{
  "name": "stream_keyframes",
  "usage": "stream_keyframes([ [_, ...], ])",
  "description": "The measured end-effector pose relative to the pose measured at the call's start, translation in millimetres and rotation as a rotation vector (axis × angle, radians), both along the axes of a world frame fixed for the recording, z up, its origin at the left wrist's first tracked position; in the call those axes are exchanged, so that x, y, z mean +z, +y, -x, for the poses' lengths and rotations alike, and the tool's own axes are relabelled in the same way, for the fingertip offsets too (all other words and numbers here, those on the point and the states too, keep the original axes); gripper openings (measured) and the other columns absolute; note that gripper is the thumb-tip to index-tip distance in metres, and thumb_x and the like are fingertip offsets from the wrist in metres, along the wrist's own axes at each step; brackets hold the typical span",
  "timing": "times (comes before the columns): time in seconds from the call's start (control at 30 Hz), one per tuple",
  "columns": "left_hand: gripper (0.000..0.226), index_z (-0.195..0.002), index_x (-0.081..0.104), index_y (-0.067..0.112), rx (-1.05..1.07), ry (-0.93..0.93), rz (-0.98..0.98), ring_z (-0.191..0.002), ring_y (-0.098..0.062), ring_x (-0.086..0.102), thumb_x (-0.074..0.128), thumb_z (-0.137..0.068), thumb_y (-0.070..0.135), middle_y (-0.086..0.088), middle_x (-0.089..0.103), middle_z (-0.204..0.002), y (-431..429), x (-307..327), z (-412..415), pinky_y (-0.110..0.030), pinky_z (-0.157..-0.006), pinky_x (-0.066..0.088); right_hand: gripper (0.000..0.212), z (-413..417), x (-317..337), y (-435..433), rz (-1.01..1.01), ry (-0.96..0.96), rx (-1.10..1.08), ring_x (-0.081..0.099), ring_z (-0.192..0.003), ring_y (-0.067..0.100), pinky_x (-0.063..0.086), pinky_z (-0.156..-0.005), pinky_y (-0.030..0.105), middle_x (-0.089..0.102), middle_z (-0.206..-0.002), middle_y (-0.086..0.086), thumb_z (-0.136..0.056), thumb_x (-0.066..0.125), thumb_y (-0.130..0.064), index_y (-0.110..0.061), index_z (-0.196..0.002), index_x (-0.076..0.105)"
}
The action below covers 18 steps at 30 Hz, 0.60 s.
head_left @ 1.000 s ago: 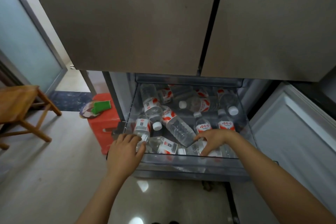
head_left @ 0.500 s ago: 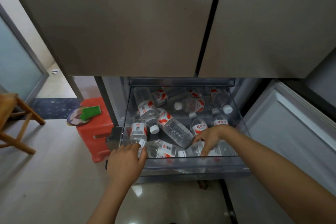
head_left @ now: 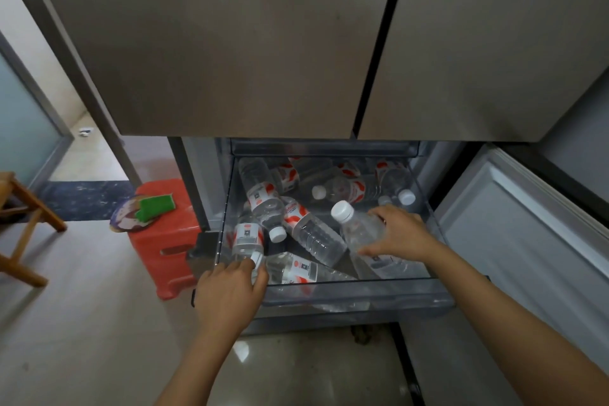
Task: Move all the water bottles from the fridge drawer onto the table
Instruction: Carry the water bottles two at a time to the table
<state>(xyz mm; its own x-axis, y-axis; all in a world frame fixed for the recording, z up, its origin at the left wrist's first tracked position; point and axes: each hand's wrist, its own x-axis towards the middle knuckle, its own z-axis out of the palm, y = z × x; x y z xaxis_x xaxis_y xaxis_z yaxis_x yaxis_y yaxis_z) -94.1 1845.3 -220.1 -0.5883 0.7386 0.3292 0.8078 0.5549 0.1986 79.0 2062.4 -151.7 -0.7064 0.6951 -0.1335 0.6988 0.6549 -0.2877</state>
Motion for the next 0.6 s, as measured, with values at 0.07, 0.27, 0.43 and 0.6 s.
stream_keyframes([
  [0.07,0.042,-0.05,0.059,0.015,0.0,0.002,0.005,-0.038,-0.025,0.054,0.036,-0.078,0.037,-0.004,0.055,-0.043,-0.2,1.2,-0.4,-0.022,-0.048,0.027,0.07,-7.8,-0.9,-5.1,0.091,0.225,-0.141,0.05,-0.107,0.018,0.041,-0.094,0.036,0.05,-0.113,-0.001,-0.059,0.082,-0.039,-0.019,-0.119,0.051],
  [0.27,0.044,-0.048,0.057,0.016,-0.012,-0.012,0.048,-0.039,-0.025,0.053,0.035,-0.079,0.037,-0.003,0.054,-0.041,-1.2,0.3,-0.1,-0.023,-0.048,0.027,0.068,-23.7,-16.6,-12.6,0.281,0.839,-0.48,0.05,-0.097,0.014,0.042,-0.072,0.018,0.05,-0.111,0.002,-0.066,0.08,-0.009,-0.008,-0.123,0.043],
  [0.43,0.043,-0.05,0.058,0.018,-0.03,-0.053,0.096,-0.041,-0.024,0.055,0.035,-0.079,0.039,-0.001,0.056,-0.043,-2.9,0.3,0.9,-0.023,-0.048,0.027,0.073,-21.6,-28.9,-14.4,0.119,0.749,-0.483,0.052,-0.107,0.024,0.046,-0.089,0.037,0.054,-0.111,0.003,-0.061,0.084,-0.024,-0.012,-0.123,0.047],
  [0.6,0.042,-0.064,0.067,0.024,-0.06,-0.255,0.092,-0.054,-0.023,0.062,0.035,-0.077,0.047,0.001,0.064,-0.056,-5.8,9.0,5.0,-0.024,-0.05,0.033,0.084,-23.3,-28.2,-20.9,0.025,0.589,-0.439,0.039,-0.121,0.03,0.037,-0.099,0.044,0.053,-0.124,0.008,-0.057,0.081,-0.045,-0.013,-0.126,0.047],
])
